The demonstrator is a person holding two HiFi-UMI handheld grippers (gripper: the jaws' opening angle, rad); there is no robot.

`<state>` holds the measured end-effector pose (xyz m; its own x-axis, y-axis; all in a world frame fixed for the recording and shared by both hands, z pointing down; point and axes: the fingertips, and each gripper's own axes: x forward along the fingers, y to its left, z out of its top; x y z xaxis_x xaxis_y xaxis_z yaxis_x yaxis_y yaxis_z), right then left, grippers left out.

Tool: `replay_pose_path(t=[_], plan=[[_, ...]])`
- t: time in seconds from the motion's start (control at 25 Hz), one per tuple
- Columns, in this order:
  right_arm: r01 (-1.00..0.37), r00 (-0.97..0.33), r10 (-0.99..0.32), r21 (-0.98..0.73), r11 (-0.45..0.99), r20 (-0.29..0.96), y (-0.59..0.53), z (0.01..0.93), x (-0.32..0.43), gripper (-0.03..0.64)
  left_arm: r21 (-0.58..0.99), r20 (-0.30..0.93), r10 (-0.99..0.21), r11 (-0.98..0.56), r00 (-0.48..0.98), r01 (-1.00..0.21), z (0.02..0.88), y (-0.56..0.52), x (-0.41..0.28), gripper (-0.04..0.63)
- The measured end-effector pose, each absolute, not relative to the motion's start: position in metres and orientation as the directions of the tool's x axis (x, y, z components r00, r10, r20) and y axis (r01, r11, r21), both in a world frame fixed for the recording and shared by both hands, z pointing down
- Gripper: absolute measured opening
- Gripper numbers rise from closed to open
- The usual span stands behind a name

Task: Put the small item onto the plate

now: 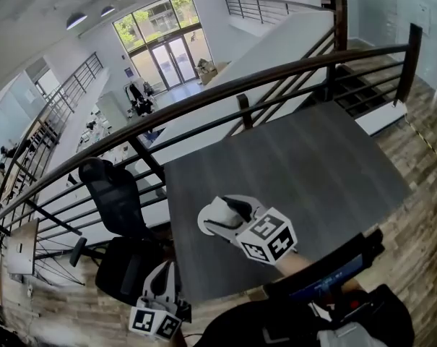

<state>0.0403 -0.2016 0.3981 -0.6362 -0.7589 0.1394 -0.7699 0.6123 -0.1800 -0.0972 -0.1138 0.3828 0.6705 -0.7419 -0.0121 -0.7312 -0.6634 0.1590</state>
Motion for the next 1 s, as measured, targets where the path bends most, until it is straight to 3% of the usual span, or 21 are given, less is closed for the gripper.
replay_pose_path(t=[1.0], plan=[[-0.689,-0.725,-0.651,-0.216,0.692,0.226,-0.298,0.444,0.017,0.318,0.151,0.102,-0.866,-0.474,0.49,-0.868,0.399,-0.154,-0.12,0.003]])
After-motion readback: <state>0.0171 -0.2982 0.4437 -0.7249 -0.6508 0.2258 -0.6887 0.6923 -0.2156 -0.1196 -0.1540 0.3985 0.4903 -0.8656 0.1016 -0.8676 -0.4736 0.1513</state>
